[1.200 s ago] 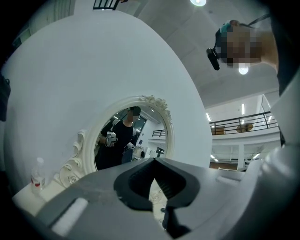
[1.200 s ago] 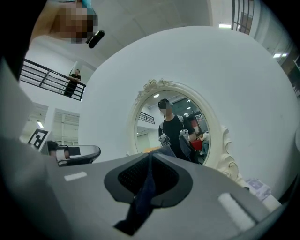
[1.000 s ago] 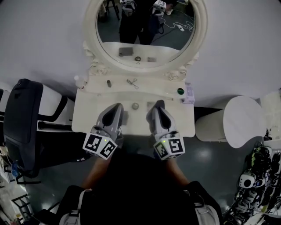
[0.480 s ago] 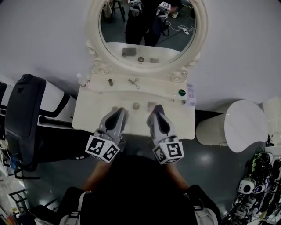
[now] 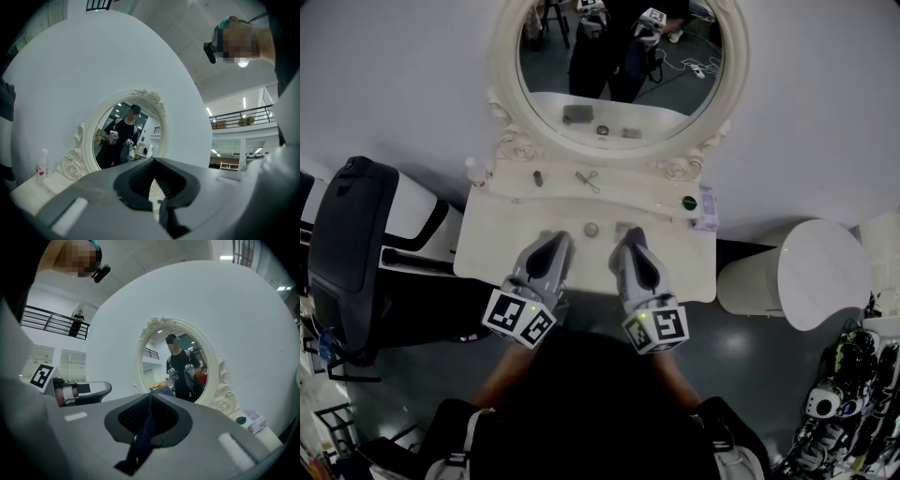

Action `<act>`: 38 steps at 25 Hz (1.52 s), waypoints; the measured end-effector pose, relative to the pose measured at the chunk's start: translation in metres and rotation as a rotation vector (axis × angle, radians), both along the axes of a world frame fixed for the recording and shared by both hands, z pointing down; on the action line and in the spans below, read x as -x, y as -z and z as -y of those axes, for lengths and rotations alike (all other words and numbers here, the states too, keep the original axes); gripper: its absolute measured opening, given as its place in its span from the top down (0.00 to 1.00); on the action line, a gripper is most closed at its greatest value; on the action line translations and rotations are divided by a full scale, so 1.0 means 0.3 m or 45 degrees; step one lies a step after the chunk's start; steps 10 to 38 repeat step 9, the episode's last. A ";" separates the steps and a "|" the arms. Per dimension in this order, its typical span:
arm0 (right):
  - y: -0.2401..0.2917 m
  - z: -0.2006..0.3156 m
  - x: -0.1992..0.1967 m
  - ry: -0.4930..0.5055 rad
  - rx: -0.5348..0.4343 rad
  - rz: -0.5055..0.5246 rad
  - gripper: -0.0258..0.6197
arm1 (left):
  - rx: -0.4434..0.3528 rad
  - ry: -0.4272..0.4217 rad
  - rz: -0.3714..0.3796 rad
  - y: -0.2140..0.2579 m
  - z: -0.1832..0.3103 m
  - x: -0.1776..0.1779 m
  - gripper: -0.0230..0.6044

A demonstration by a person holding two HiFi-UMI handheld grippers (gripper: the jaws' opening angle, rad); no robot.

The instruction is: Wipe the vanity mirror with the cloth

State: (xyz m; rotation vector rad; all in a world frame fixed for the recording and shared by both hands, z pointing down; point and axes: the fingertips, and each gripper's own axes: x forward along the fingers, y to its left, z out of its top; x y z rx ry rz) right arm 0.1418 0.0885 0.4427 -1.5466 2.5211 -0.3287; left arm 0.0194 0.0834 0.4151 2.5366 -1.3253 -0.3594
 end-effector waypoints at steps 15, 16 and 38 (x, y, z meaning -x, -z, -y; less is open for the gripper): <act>0.007 0.014 0.005 0.018 -0.010 -0.012 0.92 | -0.016 -0.005 0.003 0.017 0.019 0.000 0.96; 0.007 0.014 0.005 0.018 -0.010 -0.012 0.92 | -0.016 -0.005 0.003 0.017 0.019 0.000 0.96; 0.007 0.014 0.005 0.018 -0.010 -0.012 0.92 | -0.016 -0.005 0.003 0.017 0.019 0.000 0.96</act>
